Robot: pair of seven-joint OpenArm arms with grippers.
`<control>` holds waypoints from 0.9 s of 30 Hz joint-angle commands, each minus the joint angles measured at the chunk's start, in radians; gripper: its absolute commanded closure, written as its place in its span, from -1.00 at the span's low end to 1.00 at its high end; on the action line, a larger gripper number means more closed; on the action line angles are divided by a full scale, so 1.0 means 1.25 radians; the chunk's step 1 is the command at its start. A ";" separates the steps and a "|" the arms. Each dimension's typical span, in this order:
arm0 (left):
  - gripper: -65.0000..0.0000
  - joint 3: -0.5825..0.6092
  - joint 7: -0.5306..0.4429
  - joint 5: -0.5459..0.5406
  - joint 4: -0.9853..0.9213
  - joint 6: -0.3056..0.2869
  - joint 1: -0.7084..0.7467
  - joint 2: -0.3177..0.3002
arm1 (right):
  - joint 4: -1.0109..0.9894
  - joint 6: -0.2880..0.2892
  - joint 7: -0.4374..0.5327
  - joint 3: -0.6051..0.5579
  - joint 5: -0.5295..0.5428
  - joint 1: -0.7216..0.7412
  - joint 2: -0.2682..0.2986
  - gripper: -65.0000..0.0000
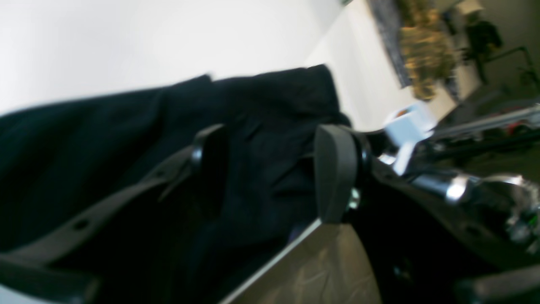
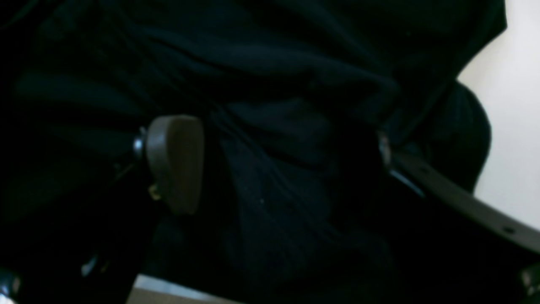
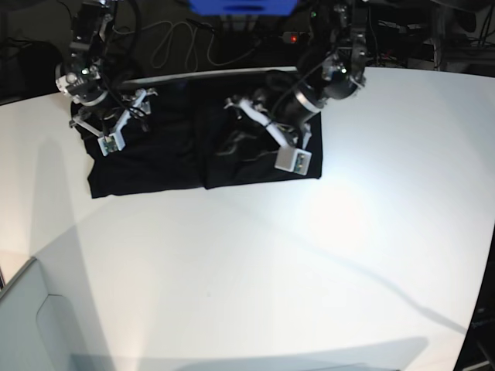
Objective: Fold the T-shirt properly
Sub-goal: 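Release the folded end and move the left gripper to the strip's side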
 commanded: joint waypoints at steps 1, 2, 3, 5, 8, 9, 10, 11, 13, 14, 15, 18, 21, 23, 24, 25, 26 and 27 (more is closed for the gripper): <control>0.02 -0.014 -0.013 -0.009 0.009 -0.002 0.000 -0.014 | 0.007 0.005 -0.015 0.000 0.001 -0.003 0.001 -0.49; 0.02 -0.023 -0.013 -0.009 -0.005 -0.002 0.003 -0.024 | 0.009 0.005 -0.015 0.000 0.001 -0.003 -0.001 -0.49; 0.02 -0.027 -0.013 -0.010 -0.024 -0.007 0.004 -0.031 | 0.010 0.005 -0.015 0.000 0.001 0.000 -0.001 -0.49; 0.02 -0.025 -0.010 -0.010 -0.062 -0.010 0.001 -0.033 | 0.010 0.005 -0.015 0.001 0.001 0.008 -0.001 -0.49; 0.02 0.013 -0.012 -0.011 -0.102 -0.011 -0.003 -0.033 | 0.014 0.005 -0.015 0.003 0.001 0.012 -0.013 -0.49; 0.02 0.039 -0.012 -0.011 -0.111 -0.011 -0.015 -0.033 | 0.025 0.005 -0.015 0.004 -0.001 0.013 -0.014 -0.49; 0.02 0.067 -0.012 -0.011 -0.122 -0.011 -0.030 -0.035 | 0.043 0.005 -0.015 0.004 -0.001 0.012 -0.015 -0.50; 0.02 0.094 -0.012 -0.011 -0.135 -0.011 -0.040 -0.035 | 0.065 0.005 -0.015 0.006 -0.001 0.008 -0.015 -0.50; 0.02 0.128 -0.012 -0.005 -0.150 -0.011 -0.052 -0.035 | 0.115 0.005 -0.015 0.006 0.001 0.006 -0.017 -0.50; 0.02 0.130 -0.012 -0.005 -0.150 -0.011 -0.054 -0.035 | 0.138 0.005 -0.017 0.007 0.001 0.005 -0.017 -0.50; 0.02 0.123 -0.012 -0.010 -0.148 -0.011 -0.051 -0.035 | 0.160 0.004 -0.022 0.007 0.001 0.005 -0.017 -0.50; 0.02 0.067 -0.011 -0.010 -0.111 -0.011 -0.043 -0.037 | 0.187 0.004 -0.022 0.027 -0.001 0.007 -0.014 -0.50; 0.02 -0.016 -0.012 -0.011 -0.064 -0.011 -0.019 -0.064 | 0.184 0.004 -0.022 0.058 0.001 0.024 -0.013 -0.50; 0.02 -0.061 -0.012 -0.011 -0.049 -0.011 -0.014 -0.079 | 0.161 0.004 -0.024 0.073 -0.002 0.041 -0.013 -0.50; 0.02 -0.086 -0.012 -0.011 -0.046 -0.011 -0.010 -0.085 | 0.140 0.004 -0.024 0.085 -0.002 0.050 -0.012 -0.50; 0.02 -0.113 -0.012 -0.011 -0.045 -0.011 -0.002 -0.087 | 0.117 0.004 -0.024 0.099 -0.002 0.062 -0.012 -0.50; 0.02 -0.141 -0.012 -0.011 -0.043 -0.011 0.003 -0.091 | 0.096 0.004 -0.024 0.112 -0.001 0.073 -0.012 -0.50; 0.02 -0.166 -0.012 -0.011 -0.043 -0.011 0.007 -0.091 | 0.074 0.004 -0.024 0.124 -0.001 0.083 -0.012 -0.50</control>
